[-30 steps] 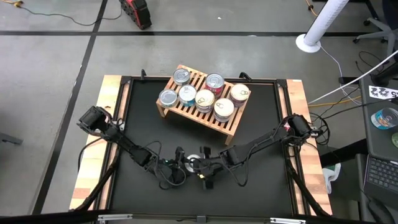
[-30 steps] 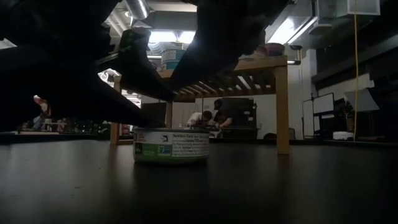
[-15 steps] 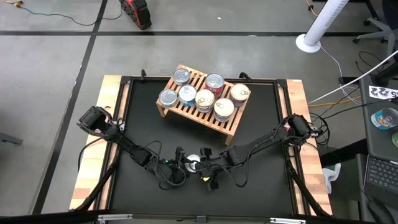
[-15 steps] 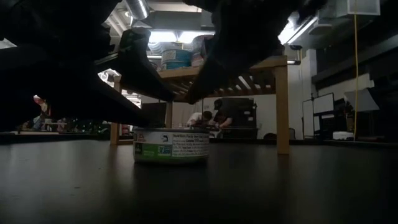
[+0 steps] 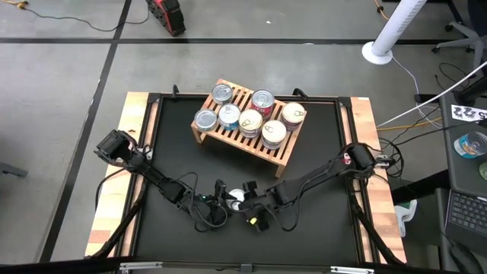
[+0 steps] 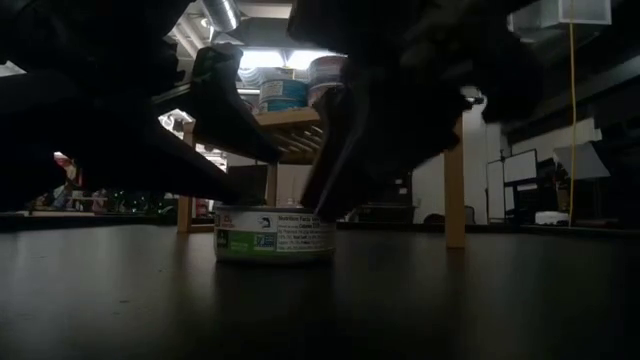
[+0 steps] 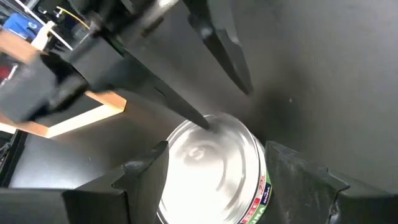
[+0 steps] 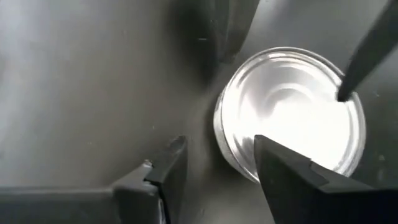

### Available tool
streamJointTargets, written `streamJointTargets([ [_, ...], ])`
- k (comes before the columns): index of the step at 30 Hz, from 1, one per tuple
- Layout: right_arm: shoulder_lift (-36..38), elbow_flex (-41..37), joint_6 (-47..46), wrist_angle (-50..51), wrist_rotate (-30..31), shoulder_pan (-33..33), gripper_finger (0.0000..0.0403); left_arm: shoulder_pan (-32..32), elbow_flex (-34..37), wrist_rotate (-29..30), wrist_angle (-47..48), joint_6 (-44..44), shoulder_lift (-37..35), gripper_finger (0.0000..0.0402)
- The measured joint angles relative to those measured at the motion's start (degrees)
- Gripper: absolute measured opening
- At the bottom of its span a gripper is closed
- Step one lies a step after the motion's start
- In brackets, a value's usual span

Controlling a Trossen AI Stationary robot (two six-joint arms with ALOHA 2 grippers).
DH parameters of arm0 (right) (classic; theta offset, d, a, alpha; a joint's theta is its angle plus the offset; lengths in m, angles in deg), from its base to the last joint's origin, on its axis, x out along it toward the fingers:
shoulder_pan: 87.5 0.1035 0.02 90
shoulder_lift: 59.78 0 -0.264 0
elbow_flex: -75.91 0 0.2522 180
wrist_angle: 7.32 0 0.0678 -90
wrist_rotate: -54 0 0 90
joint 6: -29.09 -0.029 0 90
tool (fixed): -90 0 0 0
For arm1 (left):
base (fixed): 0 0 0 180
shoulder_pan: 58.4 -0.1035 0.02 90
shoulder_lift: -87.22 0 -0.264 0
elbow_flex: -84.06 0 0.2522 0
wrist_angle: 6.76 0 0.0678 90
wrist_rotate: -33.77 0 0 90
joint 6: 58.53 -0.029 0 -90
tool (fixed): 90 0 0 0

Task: Stack canned seafood by type on shelf
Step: Stack the green tuna can on top the green tuna can on the shelf

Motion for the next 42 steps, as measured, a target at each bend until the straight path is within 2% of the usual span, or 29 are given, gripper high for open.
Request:
streamJointTargets([
  [4,-1.34,0.07,1.46,-0.56,1.2,0.0,0.0175,0.0,-0.04,-0.01,-0.02,0.1,0.0,0.0263],
  [12,-2.91,0.24,1.81,-1.2,7.27,0.02,0.0147,0.0,-0.04,0.0,-0.16,-0.33,0.0,0.0263],
  [25,-3.08,0.09,1.73,-2.56,9.57,-0.04,0.0007,0.41,-0.02,0.24,-0.38,-0.54,0.0,0.0263],
  [35,-3.3,-0.02,1.11,-5.77,9.06,-0.09,0.0004,0.98,-0.02,0.74,0.63,-3.51,0.0,0.0263],
  [42,-3.32,-0.15,0.74,-8.83,8.64,-0.09,0.0002,1.13,0.04,2.85,5.73,-4.89,0.0,0.0263],
])
